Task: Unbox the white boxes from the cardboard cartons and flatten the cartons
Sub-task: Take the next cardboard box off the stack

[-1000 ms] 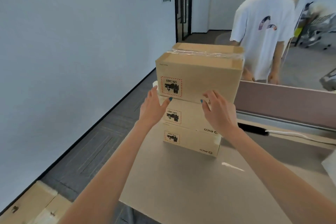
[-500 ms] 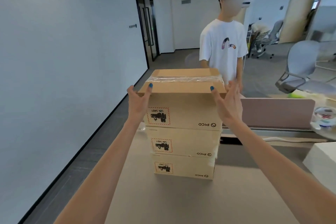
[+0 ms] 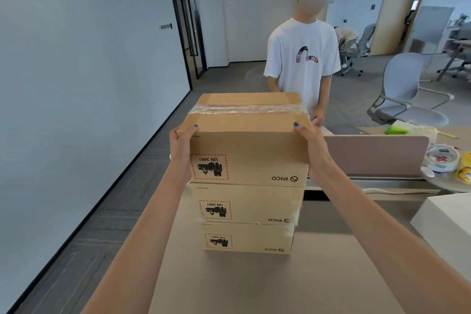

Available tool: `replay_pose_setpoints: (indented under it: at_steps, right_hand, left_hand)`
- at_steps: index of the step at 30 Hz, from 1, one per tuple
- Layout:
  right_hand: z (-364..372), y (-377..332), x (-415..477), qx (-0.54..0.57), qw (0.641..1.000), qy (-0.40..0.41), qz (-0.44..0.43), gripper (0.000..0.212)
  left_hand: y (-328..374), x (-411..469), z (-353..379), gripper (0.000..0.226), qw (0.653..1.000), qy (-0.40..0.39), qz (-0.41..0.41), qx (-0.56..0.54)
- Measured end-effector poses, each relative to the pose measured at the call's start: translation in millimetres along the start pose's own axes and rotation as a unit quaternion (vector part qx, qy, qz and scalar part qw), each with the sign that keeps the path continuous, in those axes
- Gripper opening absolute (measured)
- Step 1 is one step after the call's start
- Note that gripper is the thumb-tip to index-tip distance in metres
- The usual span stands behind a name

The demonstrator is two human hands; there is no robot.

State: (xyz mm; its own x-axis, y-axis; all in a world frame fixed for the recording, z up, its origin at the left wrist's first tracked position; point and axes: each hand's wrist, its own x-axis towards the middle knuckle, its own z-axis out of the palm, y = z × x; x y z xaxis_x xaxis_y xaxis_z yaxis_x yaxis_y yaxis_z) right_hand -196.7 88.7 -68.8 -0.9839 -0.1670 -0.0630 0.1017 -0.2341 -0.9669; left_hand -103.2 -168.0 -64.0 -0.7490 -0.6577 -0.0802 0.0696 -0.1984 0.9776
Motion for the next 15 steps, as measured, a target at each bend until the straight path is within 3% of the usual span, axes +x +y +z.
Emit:
replay_pose_setpoints:
  at_steps: [7, 10, 15]
  right_hand:
    - [-5.0, 1.3, -1.8, 0.027, 0.999, 0.016, -0.003, 0.062]
    - [-20.2, -2.9, -4.5, 0.039, 0.999, 0.018, -0.006, 0.063]
    - [-79.7, -11.5, -16.7, 0.054, 0.998, 0.022, -0.008, 0.046]
  left_hand:
    - [-3.4, -13.1, 7.5, 0.037, 0.999, 0.005, 0.016, -0.045]
    - [-4.4, -29.0, 15.3, 0.042, 0.998, 0.009, 0.033, -0.051]
    - [-12.2, -73.6, 57.4, 0.045, 0.998, 0.003, 0.054, -0.043]
